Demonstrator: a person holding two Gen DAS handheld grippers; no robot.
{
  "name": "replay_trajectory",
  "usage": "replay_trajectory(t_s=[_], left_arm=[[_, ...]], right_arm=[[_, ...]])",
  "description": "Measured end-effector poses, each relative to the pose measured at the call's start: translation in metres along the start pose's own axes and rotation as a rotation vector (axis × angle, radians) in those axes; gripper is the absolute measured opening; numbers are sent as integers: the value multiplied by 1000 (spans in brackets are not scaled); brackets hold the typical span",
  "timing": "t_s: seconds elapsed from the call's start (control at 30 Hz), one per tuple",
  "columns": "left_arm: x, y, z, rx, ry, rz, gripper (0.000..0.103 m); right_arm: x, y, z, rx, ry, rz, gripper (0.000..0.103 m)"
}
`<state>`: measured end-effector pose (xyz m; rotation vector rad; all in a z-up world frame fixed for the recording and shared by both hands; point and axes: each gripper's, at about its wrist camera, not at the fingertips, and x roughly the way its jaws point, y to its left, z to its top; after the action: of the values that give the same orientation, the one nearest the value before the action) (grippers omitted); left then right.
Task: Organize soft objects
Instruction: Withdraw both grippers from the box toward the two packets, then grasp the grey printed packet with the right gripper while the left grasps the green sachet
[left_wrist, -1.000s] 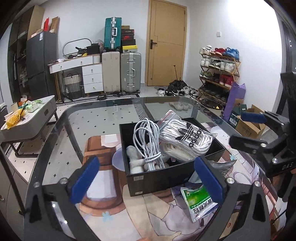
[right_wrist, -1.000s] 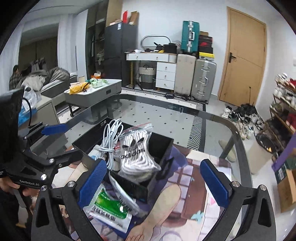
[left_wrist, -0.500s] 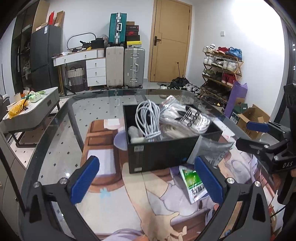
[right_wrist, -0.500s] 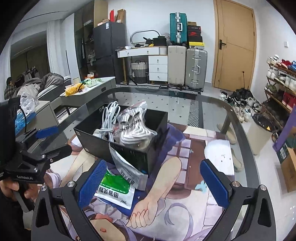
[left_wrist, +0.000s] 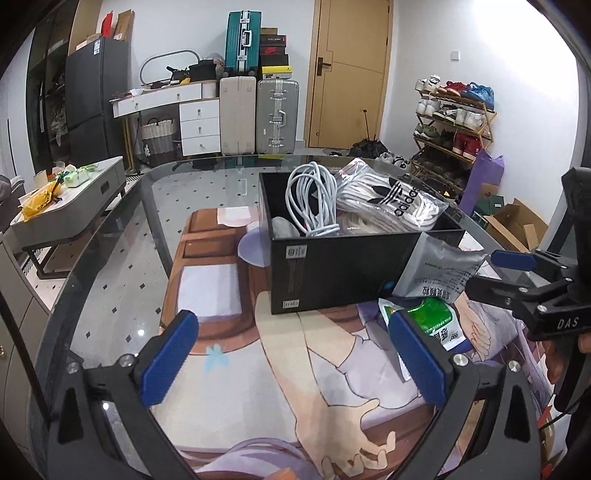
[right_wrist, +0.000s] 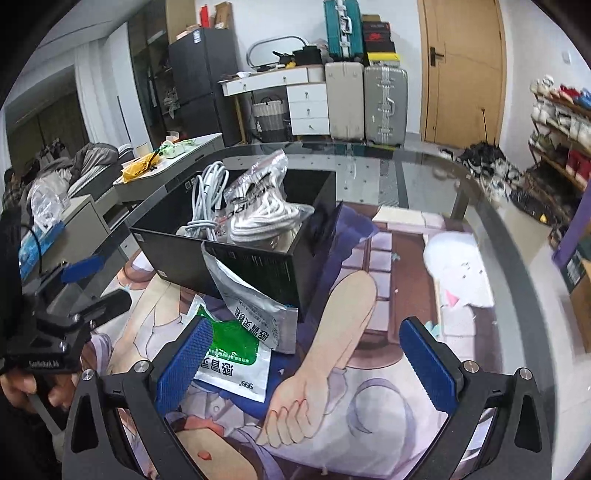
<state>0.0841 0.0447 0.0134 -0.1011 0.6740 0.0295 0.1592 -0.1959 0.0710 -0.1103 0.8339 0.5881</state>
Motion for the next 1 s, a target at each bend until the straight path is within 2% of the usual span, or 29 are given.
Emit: replay_trajectory(t_s=[0.33,0.63,0.7,0.77,1.0], left_arm=[[0,3,-5,-18,-4,-12,103],[1,13,-4,-76,1,-34,103],[1,12,-5,-76,3,-31,103],[1,12,-5,-76,3,-31,103],[3,14,-6,-77,8,-30,103]], right_arm=[[29,20,8,-18,38,19,102],[46,32,13,-25,51,-20,102],[47,32,12,-23,54,-19,96],[50,34,11,-31,69,-19,80],[50,40,9,-49,63,-24,64]])
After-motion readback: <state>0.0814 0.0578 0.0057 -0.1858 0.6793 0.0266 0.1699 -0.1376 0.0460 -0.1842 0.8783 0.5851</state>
